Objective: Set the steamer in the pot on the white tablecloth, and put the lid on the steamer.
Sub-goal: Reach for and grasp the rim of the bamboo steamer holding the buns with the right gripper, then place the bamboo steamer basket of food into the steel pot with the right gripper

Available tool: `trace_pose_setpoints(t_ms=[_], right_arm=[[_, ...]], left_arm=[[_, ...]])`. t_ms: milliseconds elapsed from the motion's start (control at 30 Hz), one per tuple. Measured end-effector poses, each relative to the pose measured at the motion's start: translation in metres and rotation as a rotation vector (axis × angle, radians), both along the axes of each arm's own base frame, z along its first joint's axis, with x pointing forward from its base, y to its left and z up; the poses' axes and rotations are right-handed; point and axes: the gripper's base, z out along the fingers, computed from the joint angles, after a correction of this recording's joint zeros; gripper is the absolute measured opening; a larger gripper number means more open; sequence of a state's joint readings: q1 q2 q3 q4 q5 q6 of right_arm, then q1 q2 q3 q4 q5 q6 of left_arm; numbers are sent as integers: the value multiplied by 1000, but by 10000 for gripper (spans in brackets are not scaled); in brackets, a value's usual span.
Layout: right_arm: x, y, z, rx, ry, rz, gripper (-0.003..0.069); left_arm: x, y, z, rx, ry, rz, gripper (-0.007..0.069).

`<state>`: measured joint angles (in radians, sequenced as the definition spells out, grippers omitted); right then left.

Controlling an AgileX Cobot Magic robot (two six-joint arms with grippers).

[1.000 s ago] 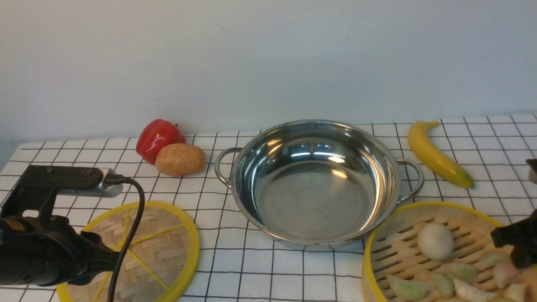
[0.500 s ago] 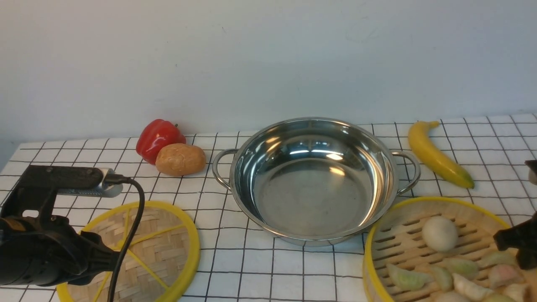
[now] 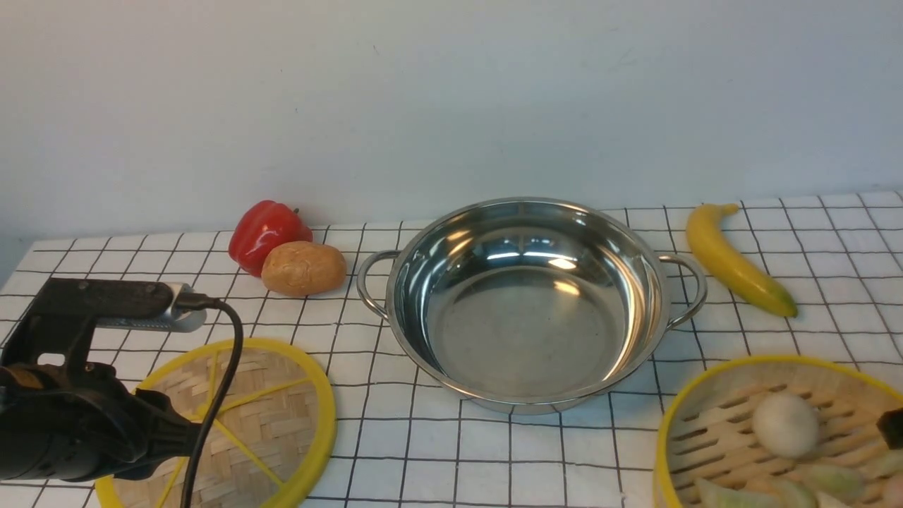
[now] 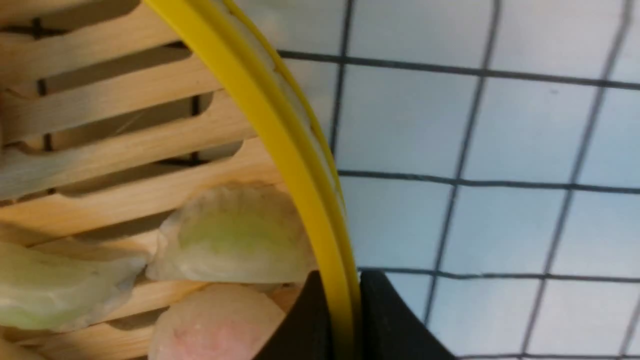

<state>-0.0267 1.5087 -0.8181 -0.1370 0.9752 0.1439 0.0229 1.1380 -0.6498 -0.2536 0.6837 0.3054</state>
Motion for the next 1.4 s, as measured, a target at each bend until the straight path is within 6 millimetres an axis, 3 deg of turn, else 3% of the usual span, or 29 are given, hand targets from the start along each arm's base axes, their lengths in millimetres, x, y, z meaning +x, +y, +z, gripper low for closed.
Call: trace_pose_setpoints(t_ms=[567, 933, 1033, 1233, 1267, 1400], right_arm=[[-35, 2, 43, 11, -9, -7, 81], [-40, 13, 50, 124, 0, 34, 85], [-35, 17, 62, 172, -22, 61, 85], [-13, 28, 107, 287, -190, 78, 85], [-5, 30, 120, 315, -236, 78, 85], [26, 35, 140, 348, -290, 92, 85]], left_arm=[[0, 0, 0, 0, 0, 0, 243], [0, 0, 0, 0, 0, 0, 243], [0, 0, 0, 0, 0, 0, 243], [0, 0, 0, 0, 0, 0, 243], [0, 0, 0, 0, 0, 0, 243], [0, 0, 0, 0, 0, 0, 243]])
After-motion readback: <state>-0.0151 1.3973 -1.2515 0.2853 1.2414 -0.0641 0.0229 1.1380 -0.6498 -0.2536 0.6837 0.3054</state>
